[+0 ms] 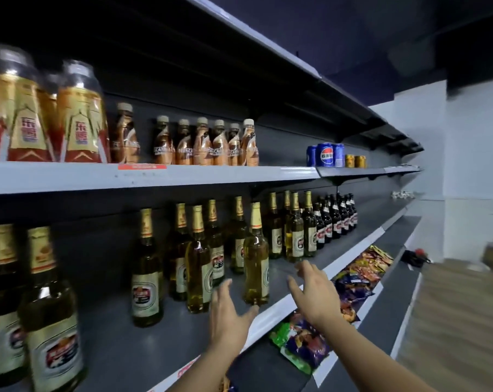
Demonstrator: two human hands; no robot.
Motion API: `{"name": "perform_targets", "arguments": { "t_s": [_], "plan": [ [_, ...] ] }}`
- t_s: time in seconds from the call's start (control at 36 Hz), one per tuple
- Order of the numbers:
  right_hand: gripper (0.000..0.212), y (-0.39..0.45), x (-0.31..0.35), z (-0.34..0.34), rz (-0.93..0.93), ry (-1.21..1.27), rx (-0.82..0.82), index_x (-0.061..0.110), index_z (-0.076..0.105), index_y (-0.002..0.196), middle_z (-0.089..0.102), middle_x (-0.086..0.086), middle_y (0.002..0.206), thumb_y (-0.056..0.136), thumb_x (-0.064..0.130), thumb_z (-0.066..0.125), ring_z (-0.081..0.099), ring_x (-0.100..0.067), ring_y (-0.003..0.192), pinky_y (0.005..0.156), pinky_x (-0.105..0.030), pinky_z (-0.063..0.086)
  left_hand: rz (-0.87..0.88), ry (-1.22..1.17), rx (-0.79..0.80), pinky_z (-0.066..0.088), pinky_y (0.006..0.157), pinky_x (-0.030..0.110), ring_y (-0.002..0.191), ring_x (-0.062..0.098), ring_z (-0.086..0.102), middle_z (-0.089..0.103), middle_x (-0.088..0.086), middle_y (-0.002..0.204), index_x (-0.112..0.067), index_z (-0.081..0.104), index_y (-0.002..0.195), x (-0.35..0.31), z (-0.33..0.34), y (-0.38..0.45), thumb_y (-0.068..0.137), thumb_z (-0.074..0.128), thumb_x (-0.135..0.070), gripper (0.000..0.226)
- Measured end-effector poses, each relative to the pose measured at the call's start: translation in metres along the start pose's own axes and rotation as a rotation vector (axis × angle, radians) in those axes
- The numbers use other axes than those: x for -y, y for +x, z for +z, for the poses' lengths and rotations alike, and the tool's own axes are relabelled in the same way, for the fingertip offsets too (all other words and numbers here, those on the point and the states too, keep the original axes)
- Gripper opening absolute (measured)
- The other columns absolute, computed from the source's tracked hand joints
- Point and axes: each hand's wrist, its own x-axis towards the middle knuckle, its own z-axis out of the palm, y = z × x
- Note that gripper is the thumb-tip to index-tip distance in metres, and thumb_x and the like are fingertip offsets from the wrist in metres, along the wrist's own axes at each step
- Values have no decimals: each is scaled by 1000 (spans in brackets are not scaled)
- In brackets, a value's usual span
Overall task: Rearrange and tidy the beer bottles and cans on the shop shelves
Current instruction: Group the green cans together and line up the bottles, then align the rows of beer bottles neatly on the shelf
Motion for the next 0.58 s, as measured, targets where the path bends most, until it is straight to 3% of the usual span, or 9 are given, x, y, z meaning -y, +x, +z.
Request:
{"name": "perform_targets", "arguments": {
  "t_s": [0.11, 0.22, 0.33, 0.44, 0.58],
  "plan": [
    [40, 44, -5, 16, 30, 175, 103, 16, 45, 125, 59, -6, 123, 96, 45, 49, 53, -24, 114, 85, -35, 46, -33, -3, -24, 33, 108, 38, 136, 25, 34, 33, 6, 150, -21, 22, 148, 8, 25, 47, 77, 78, -30, 92],
    [80, 86, -5, 36, 51, 398, 292, 16, 21, 150, 39, -9, 150, 89, 51, 60, 40, -25, 136, 108, -37, 37, -118, -57, 2, 30, 110, 42, 142, 28, 26, 24, 9, 156, -23, 9, 153, 11, 51, 83, 75, 80, -32, 105],
    [110, 118, -4, 66, 38, 579, 430, 21, -1, 153, 30, -6, 155, 78, 48, 74, 31, -25, 142, 114, -38, 29, -156, -181, 43, 31, 109, 39, 143, 27, 24, 20, 7, 157, -24, 4, 153, 15, 78, 108, 70, 84, -26, 115],
    [130, 138, -8, 100, 7, 644, 456, 27, -4, 153, 36, -1, 152, 59, 56, 81, 36, -20, 139, 114, -42, 32, -208, -180, 67, 43, 101, 34, 129, 25, 44, 42, 4, 144, -27, 15, 150, 23, 101, 128, 65, 86, -29, 110],
    [122, 157, -22, 133, -40, 637, 423, 35, 2, 150, 48, 1, 136, 58, 57, 78, 43, -19, 129, 109, -39, 36, -232, -56, -58, 50, 90, 36, 107, 20, 56, 58, -3, 122, -31, 34, 134, 31, 125, 157, 67, 82, -27, 82]
  ]
}}
